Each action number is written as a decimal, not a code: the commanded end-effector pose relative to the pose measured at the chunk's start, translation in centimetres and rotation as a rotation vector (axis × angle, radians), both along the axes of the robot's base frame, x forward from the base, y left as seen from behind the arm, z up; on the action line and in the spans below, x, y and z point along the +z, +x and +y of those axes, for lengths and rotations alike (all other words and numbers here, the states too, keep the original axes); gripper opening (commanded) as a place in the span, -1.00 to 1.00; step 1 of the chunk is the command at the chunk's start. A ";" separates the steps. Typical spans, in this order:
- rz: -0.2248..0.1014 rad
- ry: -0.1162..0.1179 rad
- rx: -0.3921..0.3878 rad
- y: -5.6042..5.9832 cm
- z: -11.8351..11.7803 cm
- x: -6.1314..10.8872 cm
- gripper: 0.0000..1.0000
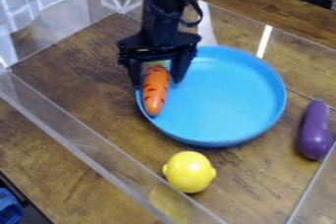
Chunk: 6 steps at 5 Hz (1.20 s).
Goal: Put the carrot on the blue tray
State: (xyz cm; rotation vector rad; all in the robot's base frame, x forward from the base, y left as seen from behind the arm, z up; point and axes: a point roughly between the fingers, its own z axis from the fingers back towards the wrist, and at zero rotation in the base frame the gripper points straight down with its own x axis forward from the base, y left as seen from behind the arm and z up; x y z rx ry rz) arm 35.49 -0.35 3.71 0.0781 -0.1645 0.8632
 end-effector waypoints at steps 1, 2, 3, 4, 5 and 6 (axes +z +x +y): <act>-0.029 0.010 -0.040 0.2 -1.3 -0.2 1.00; -0.028 0.010 -0.057 0.1 -2.2 -1.1 1.00; -0.024 0.013 -0.091 0.3 -2.1 -1.6 1.00; -0.023 0.016 -0.129 0.5 -1.8 -2.0 1.00; -0.024 0.021 -0.174 0.7 -1.3 -2.3 1.00; -0.025 0.023 -0.217 0.8 -0.8 -2.7 1.00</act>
